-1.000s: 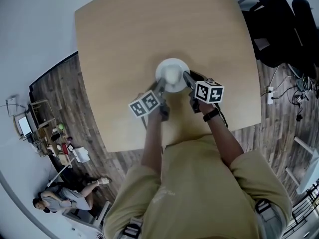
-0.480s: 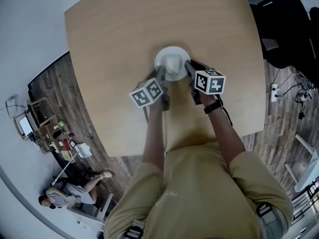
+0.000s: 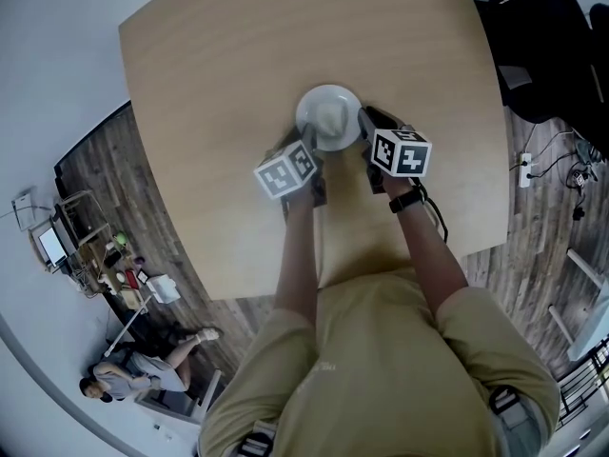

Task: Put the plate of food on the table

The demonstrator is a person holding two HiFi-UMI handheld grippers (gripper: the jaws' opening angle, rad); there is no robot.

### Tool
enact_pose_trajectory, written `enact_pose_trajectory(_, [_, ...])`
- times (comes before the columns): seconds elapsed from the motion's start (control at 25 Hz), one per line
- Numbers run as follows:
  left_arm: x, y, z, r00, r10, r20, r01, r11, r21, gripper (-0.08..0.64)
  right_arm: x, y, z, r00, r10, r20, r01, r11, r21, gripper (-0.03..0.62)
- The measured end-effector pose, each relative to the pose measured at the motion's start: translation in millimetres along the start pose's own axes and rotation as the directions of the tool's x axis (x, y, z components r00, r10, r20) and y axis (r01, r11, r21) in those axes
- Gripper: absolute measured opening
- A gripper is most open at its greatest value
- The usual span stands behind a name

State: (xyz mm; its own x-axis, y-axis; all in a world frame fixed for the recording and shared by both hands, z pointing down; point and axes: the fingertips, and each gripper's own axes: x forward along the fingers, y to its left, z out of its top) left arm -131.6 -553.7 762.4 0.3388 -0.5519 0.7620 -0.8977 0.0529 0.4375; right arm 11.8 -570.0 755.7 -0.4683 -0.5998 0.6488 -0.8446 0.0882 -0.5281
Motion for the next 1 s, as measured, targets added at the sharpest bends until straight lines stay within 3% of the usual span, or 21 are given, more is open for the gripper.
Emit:
enact_pose_trajectory(0.28, [-54,-2,12,0.993,-0.030,0.113,0.028,0.999,0.014,0.153,-49,14,13,0.995,-0.006,0.099,0.009,0.999,-0.030,0.063])
enact_pose_trajectory(0.52, [-138,-26,22,0.962,-0.083,0.261,0.046,0.988,0.144,0.094,-122,65,26,0.974,0.039,0.224,0.001,0.984,-0.179,0.063])
enact_pose_trajectory(0.6, [-171,-39,23,0.939,-0.115,0.324,0.065,0.984,0.163,0.074,-152,83,30,0.959,0.060,0.278,0.013,0.967,-0.254,0.054])
enact_pose_trajectory(0.76, [-249,-68,20,0.869,-0.180,0.461,0.088,0.973,0.213,0.025,-218,120,32,0.913,0.084,0.399,0.061,0.939,-0.339,0.005])
enact_pose_trajectory(0.84, [-282,-79,15,0.842,-0.192,0.505,0.066,0.965,0.255,0.011,-248,142,32,0.887,0.114,0.447,0.066,0.928,-0.367,0.005])
enact_pose_trajectory(1.0, [-327,-86,0,0.808,-0.181,0.560,-0.027,0.939,0.343,0.002,-296,179,25,0.843,0.159,0.513,0.115,0.880,-0.461,0.005])
